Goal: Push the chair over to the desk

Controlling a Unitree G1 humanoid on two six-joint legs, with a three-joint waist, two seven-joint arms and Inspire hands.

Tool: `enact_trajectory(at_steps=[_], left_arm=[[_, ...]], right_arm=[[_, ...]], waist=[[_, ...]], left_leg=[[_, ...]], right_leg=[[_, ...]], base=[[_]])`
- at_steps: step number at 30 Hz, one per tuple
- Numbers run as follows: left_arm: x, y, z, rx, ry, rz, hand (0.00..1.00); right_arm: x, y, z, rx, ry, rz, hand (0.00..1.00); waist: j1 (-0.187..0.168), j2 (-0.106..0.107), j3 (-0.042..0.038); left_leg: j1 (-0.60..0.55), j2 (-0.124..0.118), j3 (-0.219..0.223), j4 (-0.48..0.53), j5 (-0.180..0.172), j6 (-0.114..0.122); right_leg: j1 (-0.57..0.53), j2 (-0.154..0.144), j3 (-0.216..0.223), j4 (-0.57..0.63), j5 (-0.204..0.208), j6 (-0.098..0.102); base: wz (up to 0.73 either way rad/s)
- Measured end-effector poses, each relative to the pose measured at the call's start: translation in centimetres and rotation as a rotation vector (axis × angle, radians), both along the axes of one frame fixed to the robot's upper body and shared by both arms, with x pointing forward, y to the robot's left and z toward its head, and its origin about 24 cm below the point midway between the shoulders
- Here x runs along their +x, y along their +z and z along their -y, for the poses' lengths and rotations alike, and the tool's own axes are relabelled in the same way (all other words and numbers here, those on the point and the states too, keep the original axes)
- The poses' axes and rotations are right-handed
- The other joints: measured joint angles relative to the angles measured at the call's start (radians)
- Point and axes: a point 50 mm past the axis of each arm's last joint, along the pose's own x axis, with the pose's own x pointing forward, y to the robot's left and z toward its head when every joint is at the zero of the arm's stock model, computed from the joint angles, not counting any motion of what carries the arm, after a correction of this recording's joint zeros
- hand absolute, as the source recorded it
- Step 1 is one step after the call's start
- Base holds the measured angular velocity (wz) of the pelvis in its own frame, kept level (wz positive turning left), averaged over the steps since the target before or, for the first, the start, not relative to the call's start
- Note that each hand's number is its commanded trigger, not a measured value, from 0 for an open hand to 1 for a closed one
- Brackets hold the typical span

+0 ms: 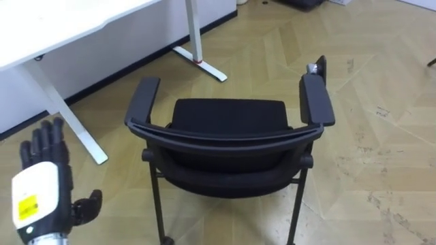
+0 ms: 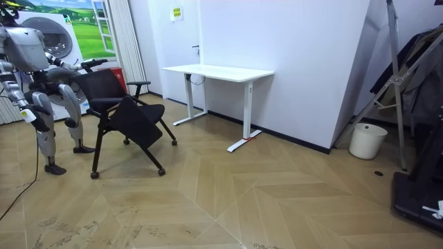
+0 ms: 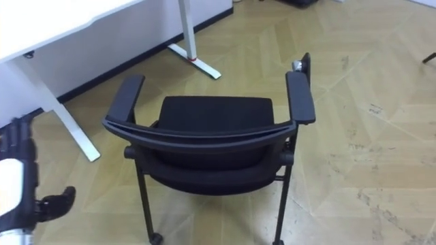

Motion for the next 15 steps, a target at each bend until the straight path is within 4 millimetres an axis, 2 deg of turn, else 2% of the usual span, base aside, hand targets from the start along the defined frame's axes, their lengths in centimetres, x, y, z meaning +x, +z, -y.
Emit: enact_trajectory(at_steps=[4,15], left_arm=[[-0.1,-0.4,0.5,0.056,-0.035,-0.035,0.00],[-1.2,-2.6,1.2,0.080,-0.060,-0.169,0.00]], right_arm=[[0.0,0.0,0.0,0.000,-0.002,0.001,0.00],[0.2,0.0,0.0,0.003,-0.011,0.000,0.00]], waist=[[-0.005,0.001,-0.0042],[-0.018,-0.002,-0.0014]], left_leg=[[0.010,0.002,0.017,-0.009,0.000,0.000],[0.010,0.004,0.032,-0.014,0.000,0.000]], right_leg=[[-0.002,0.000,0.017,0.000,0.000,0.000],[-0.014,0.001,0.039,0.002,0.000,0.000]], base=[[-0.11],[-0.04]])
